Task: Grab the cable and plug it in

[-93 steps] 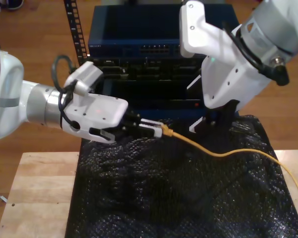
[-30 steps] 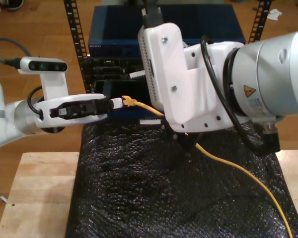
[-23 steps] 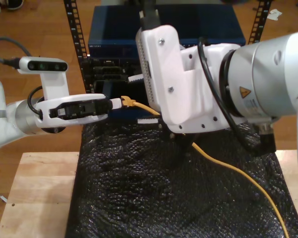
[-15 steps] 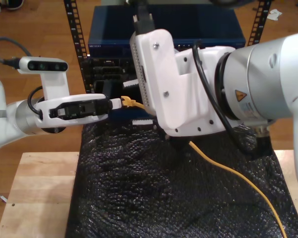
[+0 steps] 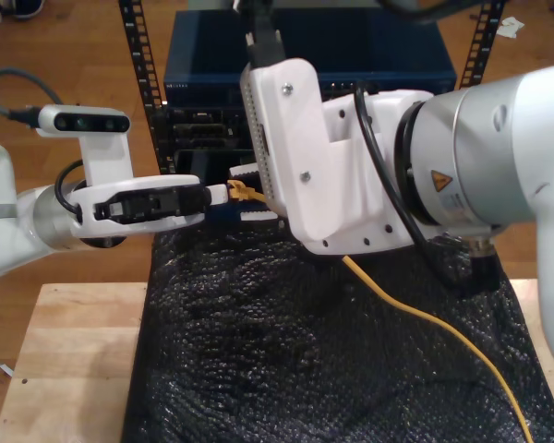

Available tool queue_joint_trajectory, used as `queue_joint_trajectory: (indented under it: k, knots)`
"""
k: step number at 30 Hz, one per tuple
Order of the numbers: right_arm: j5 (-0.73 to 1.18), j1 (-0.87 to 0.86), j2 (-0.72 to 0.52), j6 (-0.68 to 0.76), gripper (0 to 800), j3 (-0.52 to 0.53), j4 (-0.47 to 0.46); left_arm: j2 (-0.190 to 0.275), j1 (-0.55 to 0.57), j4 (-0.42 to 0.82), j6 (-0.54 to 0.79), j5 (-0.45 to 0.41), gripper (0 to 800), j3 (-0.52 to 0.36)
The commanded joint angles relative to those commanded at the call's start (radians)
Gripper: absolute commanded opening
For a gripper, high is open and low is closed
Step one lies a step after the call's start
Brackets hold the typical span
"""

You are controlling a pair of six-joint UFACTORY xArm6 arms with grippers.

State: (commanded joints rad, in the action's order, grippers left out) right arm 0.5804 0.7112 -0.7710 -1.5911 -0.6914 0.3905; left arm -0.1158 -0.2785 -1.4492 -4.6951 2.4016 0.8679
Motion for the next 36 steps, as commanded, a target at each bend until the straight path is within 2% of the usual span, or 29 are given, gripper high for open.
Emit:
queue_joint_trajectory:
  k: [13, 19, 22, 23, 24, 26, 27, 31, 36]
  knots:
    - [-0.002, -0.002, 0.0, 0.0, 189, 0.002, 0.003, 0.0, 0.0, 0.0, 0.0, 0.006, 13, 0.0]
    - [-0.023, -0.002, 0.0, 0.002, 53, 0.003, 0.009, 0.0, 0.0, 0.0, 0.0, 0.006, 13, 0.0]
    - [-0.037, -0.002, -0.002, 0.003, 19, 0.014, 0.011, 0.0, 0.0, 0.002, 0.0, 0.008, 37, 0.0]
    - [-0.035, -0.002, -0.002, 0.003, 9, 0.014, 0.011, 0.0, 0.0, 0.002, 0.0, 0.008, 64, 0.0]
    - [-0.035, -0.002, -0.002, 0.005, 6, 0.014, 0.012, 0.0, 0.0, 0.002, -0.002, 0.009, 144, 0.0]
    - [-0.035, -0.002, -0.002, 0.009, 2, 0.014, 0.012, 0.0, 0.0, -0.003, 0.0, 0.014, 405, 0.0]
    - [-0.035, -0.002, -0.002, 0.017, 2, 0.014, 0.012, 0.0, 0.0, -0.011, 0.0, 0.018, 494, 0.0]
    - [-0.037, -0.002, -0.002, 0.038, 2, 0.012, 0.011, 0.0, 0.0, -0.021, 0.0, 0.02, 653, -0.002]
    - [-0.037, -0.002, 0.002, 0.052, 2, 0.006, 0.012, 0.002, 0.0, -0.023, 0.002, 0.012, 795, -0.005]
